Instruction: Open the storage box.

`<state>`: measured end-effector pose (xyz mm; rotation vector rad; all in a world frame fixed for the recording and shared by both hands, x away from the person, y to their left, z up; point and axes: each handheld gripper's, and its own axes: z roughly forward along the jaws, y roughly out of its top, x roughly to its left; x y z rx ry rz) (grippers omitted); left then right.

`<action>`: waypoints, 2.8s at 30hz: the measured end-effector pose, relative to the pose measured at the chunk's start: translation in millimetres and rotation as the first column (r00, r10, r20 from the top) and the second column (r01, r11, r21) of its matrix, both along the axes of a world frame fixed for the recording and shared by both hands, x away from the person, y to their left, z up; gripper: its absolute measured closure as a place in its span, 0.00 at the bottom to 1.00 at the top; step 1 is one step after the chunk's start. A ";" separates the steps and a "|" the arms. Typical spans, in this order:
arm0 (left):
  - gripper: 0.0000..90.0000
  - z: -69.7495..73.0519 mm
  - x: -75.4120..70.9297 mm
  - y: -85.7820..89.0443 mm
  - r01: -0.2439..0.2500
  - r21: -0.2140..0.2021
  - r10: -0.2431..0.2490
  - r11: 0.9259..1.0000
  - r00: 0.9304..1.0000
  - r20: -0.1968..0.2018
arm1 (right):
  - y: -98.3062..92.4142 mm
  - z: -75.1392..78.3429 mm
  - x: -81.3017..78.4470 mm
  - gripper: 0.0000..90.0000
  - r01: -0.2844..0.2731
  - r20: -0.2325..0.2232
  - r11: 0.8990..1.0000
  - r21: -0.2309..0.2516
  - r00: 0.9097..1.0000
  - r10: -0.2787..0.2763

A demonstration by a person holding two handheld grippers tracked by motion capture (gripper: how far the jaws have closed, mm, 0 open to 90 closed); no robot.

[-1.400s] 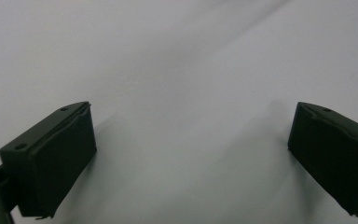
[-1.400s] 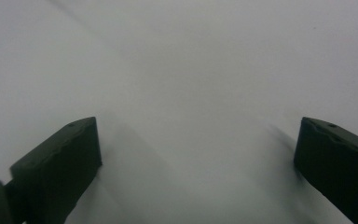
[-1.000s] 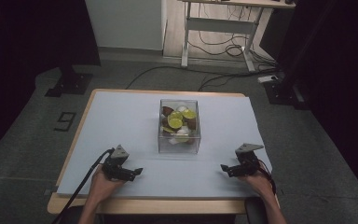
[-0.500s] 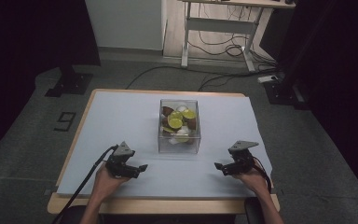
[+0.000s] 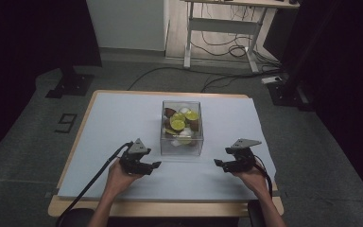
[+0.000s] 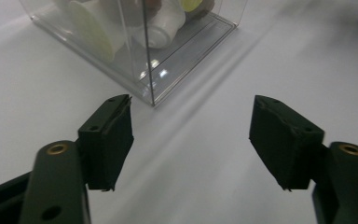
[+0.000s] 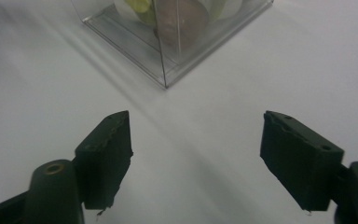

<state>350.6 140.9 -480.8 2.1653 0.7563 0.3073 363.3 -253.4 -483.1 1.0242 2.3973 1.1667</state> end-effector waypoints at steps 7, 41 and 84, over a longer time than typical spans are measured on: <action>0.42 4.0 3.4 -9.6 0.019 -0.013 -0.019 1.000 1.000 0.008 | 11.4 4.6 2.9 0.40 -0.025 -0.009 0.999 0.024 1.000 0.025; 0.70 14.7 25.4 -41.2 0.023 -0.027 -0.022 0.999 0.999 0.032 | 58.3 22.1 6.2 0.76 -0.098 0.050 0.995 -0.009 0.994 0.098; 0.85 10.6 41.5 -56.4 0.005 -0.071 -0.002 0.997 0.999 0.049 | 102.7 17.9 32.5 0.90 -0.046 0.021 0.997 0.057 0.999 0.045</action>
